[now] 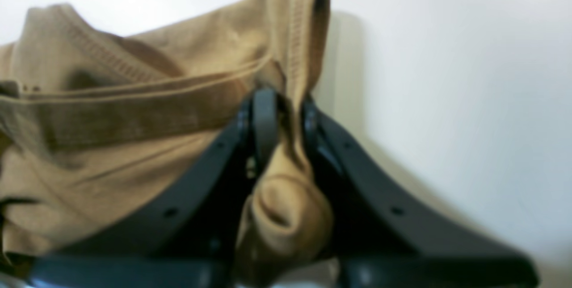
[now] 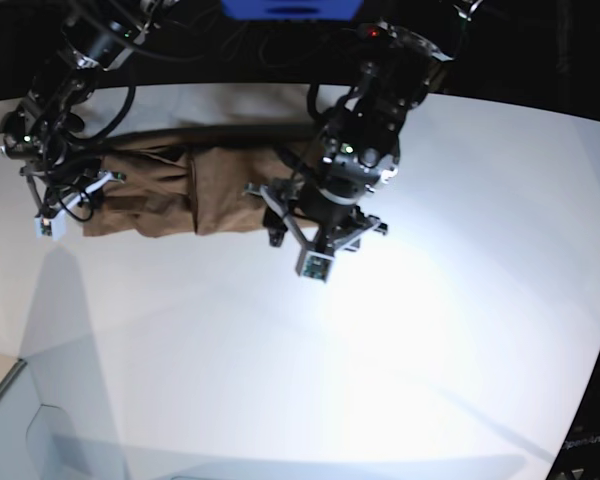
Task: Layout the t-shirt on the table in an organized manner, then fold the t-shirt properly
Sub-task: 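Release the left gripper and lift it away from the folded shirt, then lift the shirt end with the right gripper and fold it toward the left gripper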
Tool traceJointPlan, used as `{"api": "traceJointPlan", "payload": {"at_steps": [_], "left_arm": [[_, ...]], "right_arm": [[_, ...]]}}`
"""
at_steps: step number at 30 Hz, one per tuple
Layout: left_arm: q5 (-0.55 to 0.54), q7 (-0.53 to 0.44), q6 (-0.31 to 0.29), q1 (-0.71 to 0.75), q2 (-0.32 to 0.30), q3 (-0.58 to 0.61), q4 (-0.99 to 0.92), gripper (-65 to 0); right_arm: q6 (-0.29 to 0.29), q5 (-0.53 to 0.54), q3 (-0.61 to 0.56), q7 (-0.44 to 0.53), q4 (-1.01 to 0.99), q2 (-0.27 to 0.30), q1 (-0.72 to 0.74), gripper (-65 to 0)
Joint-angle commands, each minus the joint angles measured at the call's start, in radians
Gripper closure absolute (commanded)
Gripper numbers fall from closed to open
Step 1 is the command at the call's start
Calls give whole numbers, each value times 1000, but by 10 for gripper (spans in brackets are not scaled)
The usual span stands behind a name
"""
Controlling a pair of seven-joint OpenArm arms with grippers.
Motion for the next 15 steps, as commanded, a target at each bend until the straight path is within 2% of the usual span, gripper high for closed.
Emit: {"api": "traceJointPlan", "payload": {"at_steps": [1, 4, 12, 15], "left_arm": [[1, -17, 4, 7, -12, -8, 38, -307], [1, -17, 2, 56, -27, -46, 77, -307], [3, -17, 2, 178, -18, -284, 48, -305], [1, -17, 2, 196, -16, -320, 36, -238]], "right_arm": [[-1, -9, -4, -25, 25, 2, 9, 0], [-1, -7, -4, -25, 100, 6, 3, 0], [-1, -3, -2, -36, 258, 0, -3, 0], [-1, -3, -2, -36, 304, -18, -17, 0]]}}
